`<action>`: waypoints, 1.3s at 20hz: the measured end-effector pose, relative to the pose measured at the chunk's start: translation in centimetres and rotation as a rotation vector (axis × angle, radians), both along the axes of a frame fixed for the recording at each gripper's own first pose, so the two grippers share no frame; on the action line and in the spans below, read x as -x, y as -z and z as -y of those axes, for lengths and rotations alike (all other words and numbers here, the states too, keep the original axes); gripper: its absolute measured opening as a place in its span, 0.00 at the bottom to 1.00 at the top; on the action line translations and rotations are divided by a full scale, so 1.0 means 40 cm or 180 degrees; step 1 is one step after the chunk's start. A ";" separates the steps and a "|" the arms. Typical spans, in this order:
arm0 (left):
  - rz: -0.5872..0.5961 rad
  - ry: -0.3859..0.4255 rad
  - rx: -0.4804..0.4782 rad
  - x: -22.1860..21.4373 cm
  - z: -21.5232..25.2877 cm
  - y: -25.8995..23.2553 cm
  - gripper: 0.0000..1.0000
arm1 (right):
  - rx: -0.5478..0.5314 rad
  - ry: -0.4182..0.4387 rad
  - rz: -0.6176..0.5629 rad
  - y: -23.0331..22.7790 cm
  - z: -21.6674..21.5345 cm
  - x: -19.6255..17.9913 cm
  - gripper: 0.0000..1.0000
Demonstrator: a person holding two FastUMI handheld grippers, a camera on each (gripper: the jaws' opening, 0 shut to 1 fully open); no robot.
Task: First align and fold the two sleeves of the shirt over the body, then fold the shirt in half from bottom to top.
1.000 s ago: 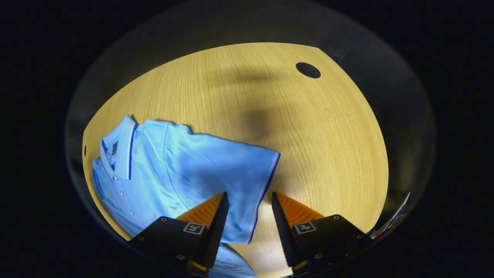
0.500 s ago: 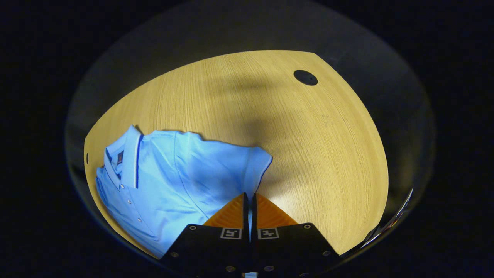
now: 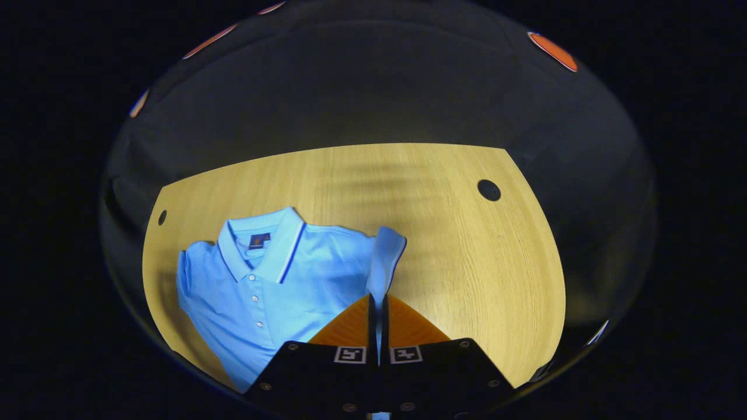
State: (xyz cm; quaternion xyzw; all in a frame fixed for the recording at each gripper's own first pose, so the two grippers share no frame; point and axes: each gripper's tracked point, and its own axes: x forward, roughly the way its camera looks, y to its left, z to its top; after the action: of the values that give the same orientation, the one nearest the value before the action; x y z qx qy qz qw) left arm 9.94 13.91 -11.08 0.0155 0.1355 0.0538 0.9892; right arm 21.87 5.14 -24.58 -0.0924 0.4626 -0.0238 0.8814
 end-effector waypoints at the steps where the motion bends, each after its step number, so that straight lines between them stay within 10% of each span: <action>1: 0.0002 0.0011 0.0011 0.009 -0.005 -0.003 1.00 | -0.0054 -0.0046 -0.0021 0.002 -0.036 0.011 0.00; 13: -0.0089 -0.0049 0.0054 0.075 -0.109 0.037 1.00 | -0.0488 -0.0600 -0.0132 0.043 -0.366 0.073 0.04; 17: -0.0147 0.0016 0.0016 0.049 -0.083 0.046 1.00 | -0.0700 -0.0716 -0.0089 0.022 -0.420 0.090 0.36; 21: -0.0312 0.0060 0.0074 0.000 -0.042 0.070 1.00 | -0.0633 -0.0730 0.0059 -0.005 -0.392 0.102 0.98; 26: -0.0578 0.0206 0.0086 -0.072 0.020 0.107 1.00 | -0.0765 -0.0655 -0.0023 0.015 -0.348 0.159 0.99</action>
State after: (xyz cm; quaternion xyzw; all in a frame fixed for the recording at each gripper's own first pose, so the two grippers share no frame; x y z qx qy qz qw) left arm 12.81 13.10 -15.35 0.0114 0.2247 0.0185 0.9742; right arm 15.52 19.07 -25.19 -0.0333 0.4533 0.1225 0.8823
